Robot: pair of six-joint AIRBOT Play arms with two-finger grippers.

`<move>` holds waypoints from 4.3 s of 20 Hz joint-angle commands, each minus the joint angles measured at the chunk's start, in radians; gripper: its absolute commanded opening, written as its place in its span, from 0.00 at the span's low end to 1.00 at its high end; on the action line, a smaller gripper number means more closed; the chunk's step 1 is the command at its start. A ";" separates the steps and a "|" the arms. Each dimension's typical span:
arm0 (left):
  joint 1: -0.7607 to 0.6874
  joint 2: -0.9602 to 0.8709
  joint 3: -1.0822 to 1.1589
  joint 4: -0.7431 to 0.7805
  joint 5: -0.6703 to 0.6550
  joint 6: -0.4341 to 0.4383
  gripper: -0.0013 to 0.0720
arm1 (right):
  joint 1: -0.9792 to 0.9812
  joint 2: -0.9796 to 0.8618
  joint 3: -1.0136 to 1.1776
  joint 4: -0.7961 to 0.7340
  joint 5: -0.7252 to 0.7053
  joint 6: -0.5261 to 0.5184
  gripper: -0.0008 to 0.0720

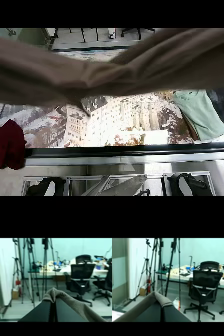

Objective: Fold the shirts.

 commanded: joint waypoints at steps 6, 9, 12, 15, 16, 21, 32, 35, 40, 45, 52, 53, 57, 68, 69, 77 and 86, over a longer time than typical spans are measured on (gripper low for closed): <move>-0.023 -0.213 -0.324 -0.003 0.137 0.000 0.04 | 0.020 -0.296 -0.192 0.068 -0.195 0.049 0.03; -0.123 -0.431 -0.500 -0.003 0.043 0.021 0.04 | 0.110 -0.449 -0.456 0.066 -0.058 0.027 0.03; -0.165 -0.697 -0.547 -0.005 -0.083 0.024 0.04 | 0.172 -0.652 -0.600 0.083 0.141 0.028 0.03; -0.170 -0.963 -0.421 -0.007 -0.049 -0.005 0.04 | 0.193 -0.828 -0.597 0.173 0.195 0.027 0.03; -0.170 -1.029 -0.374 -0.006 -0.012 -0.023 0.04 | 0.199 -0.859 -0.597 0.172 0.211 0.027 0.03; -0.140 -1.188 -0.119 -0.005 0.239 -0.040 0.95 | 0.150 -0.860 -0.558 0.152 0.125 0.027 0.53; 0.188 -0.846 -0.711 -0.103 0.441 0.120 0.77 | -0.159 -0.575 -0.917 -0.131 -0.259 -0.012 0.51; 0.204 -0.845 -0.895 -0.197 0.272 0.183 0.69 | -0.164 -0.574 -0.991 -0.130 -0.256 -0.015 0.51; 0.177 -0.959 -0.867 -0.321 0.227 0.241 0.69 | -0.162 -0.572 -1.073 -0.114 -0.244 -0.014 0.51; 0.120 -1.046 -0.742 -0.319 0.229 0.241 0.26 | -0.126 -0.575 -1.182 -0.048 -0.151 -0.052 0.51; 0.125 -1.046 -0.666 -0.319 0.310 0.242 0.04 | 0.062 -0.697 -1.190 0.008 -0.070 -0.050 0.51; 0.125 -1.035 -0.675 -0.319 0.307 0.243 0.04 | 0.096 -0.716 -1.190 0.050 -0.080 -0.072 0.51; 0.125 -0.911 -0.693 -0.354 0.312 0.269 0.04 | 0.208 -0.681 -1.160 0.174 -0.158 -0.156 0.19; 0.126 0.066 -0.161 -0.418 -0.205 0.278 0.04 | 0.045 0.053 -0.156 0.144 0.022 -0.052 0.03; 0.126 0.154 -0.135 -0.356 -0.313 0.279 0.04 | 0.026 0.074 -0.058 0.117 0.050 -0.052 0.03; 0.125 0.132 -0.024 -0.071 -0.035 0.160 0.04 | 0.008 0.020 0.100 0.085 -0.077 -0.008 0.03; 0.032 -0.350 -0.471 -0.429 0.124 0.290 0.04 | 0.064 -0.154 -0.655 0.122 -0.061 -0.052 0.03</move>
